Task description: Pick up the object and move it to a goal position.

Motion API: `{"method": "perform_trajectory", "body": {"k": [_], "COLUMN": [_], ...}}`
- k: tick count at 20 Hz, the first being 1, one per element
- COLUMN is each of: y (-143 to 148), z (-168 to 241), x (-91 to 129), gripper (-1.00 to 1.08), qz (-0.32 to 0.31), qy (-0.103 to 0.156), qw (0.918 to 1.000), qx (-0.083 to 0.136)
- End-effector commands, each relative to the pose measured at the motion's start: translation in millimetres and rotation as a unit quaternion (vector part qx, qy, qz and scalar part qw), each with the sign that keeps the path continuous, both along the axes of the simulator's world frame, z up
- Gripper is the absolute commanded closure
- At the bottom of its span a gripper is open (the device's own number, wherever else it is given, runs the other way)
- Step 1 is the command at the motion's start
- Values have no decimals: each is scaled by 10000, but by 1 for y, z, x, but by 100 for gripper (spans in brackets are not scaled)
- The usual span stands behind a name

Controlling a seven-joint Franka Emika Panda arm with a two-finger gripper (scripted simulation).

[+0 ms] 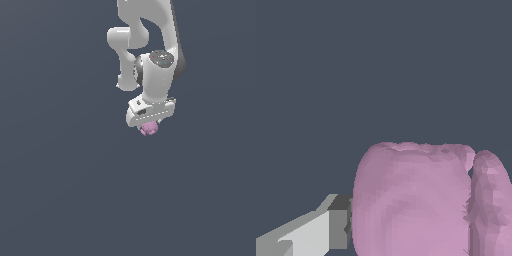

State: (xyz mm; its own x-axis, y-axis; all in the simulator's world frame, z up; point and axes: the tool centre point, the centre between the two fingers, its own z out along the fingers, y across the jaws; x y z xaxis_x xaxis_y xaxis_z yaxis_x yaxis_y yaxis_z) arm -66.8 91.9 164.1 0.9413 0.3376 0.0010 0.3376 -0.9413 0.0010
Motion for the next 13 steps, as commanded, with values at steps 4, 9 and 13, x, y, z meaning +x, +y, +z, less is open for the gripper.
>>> {"method": "perform_trajectory", "body": {"k": [4, 9, 13], "y": [6, 8, 9], "z": [37, 56, 60], "x": [-5, -6, -6], "gripper": [108, 108, 108], "qz": [0, -1, -1], "qy": [6, 7, 7], "qw": [10000, 10000, 10000], "qx": [2, 4, 4]}}
